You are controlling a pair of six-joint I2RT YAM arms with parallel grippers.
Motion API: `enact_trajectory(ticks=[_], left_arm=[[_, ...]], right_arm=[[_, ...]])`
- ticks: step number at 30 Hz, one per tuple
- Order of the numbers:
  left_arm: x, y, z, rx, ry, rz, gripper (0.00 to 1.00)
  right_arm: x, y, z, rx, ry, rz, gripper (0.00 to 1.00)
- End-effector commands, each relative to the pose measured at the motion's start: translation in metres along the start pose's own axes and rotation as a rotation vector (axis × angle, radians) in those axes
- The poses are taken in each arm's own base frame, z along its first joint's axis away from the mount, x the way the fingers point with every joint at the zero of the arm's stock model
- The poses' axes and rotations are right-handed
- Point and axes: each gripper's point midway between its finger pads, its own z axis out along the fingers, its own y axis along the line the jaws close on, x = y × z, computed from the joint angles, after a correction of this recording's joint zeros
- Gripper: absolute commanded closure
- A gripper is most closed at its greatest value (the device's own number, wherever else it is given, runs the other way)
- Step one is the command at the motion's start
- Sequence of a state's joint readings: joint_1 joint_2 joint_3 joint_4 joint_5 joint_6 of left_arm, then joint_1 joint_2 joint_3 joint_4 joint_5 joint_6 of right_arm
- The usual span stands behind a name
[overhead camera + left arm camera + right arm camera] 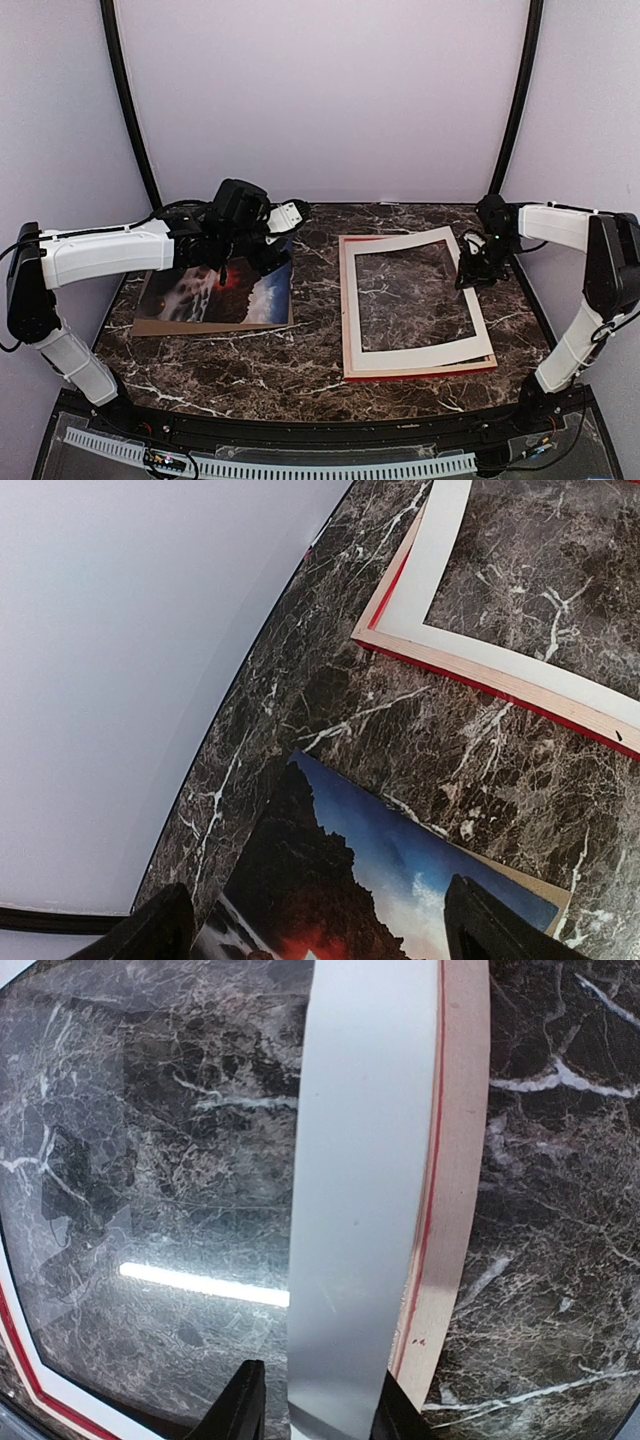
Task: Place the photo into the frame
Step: Place the mat board on the glass panel, then pick up the photo from the backboard.
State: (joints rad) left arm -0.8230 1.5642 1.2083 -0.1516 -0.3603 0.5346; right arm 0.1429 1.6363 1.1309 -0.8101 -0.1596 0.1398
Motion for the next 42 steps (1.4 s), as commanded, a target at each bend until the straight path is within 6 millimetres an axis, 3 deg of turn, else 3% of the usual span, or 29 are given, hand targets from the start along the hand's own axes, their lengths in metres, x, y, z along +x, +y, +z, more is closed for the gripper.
enact_trajectory(ticks=[1,9,17,22,33,42], left_arm=[[0.003,-0.002,-0.003,-0.003,0.009,0.003,0.10],[0.007,-0.003,-0.002,-0.007,0.024,0.005,0.10],[0.014,-0.001,-0.002,-0.024,0.052,-0.022,0.09],[0.019,-0.006,-0.002,0.005,0.092,-0.087,0.07],[0.030,-0.010,-0.007,0.100,0.117,-0.244,0.03],[0.065,0.026,-0.006,0.130,0.169,-0.464,0.02]], right_arm=[[-0.001,-0.005,0.006,0.019,-0.007,0.014,0.60],[-0.004,-0.015,0.003,0.073,-0.028,0.034,0.41],[-0.014,-0.034,-0.002,0.149,-0.079,0.082,0.37],[-0.019,-0.043,0.006,0.155,-0.090,0.111,0.38],[-0.014,-0.050,0.033,0.113,-0.054,0.134,0.52],[-0.003,-0.037,0.046,0.031,-0.035,0.123,0.74]])
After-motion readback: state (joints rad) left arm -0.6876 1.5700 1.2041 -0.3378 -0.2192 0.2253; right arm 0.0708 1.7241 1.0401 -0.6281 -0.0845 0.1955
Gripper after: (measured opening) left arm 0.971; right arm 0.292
